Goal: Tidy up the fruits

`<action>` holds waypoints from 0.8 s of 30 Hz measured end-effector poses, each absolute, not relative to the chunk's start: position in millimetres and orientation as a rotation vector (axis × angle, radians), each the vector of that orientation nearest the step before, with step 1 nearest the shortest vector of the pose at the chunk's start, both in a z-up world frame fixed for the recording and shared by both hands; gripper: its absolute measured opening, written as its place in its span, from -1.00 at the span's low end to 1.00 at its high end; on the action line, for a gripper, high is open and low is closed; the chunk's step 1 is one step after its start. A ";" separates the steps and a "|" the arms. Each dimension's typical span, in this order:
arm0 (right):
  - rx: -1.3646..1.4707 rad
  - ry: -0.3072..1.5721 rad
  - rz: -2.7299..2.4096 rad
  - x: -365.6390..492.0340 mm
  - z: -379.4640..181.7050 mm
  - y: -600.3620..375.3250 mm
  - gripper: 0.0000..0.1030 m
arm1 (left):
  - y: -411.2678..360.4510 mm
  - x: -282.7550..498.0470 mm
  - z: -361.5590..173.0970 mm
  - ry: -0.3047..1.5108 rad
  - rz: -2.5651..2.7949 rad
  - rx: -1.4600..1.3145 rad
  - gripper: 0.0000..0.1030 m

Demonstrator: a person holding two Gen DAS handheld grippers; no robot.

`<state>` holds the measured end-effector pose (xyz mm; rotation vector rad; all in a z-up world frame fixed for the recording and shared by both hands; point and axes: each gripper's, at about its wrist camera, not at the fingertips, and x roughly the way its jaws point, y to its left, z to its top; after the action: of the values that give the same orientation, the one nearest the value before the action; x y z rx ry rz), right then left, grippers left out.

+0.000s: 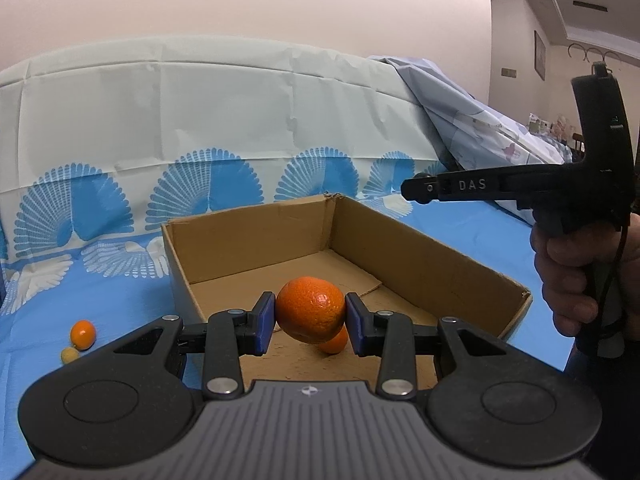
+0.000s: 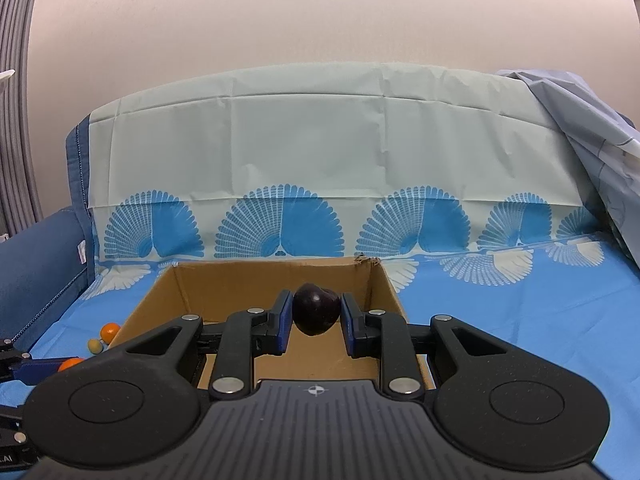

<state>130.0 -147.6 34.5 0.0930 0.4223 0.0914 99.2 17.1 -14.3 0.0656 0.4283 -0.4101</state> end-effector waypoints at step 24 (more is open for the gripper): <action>0.080 0.429 0.097 131.9 33.5 -141.2 -0.49 | 12.2 103.9 -16.9 0.428 -0.425 0.080 -0.19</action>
<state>131.9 -141.2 33.5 0.0797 0.4294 0.0970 103.9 12.2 -16.9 0.0798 0.4280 -0.4254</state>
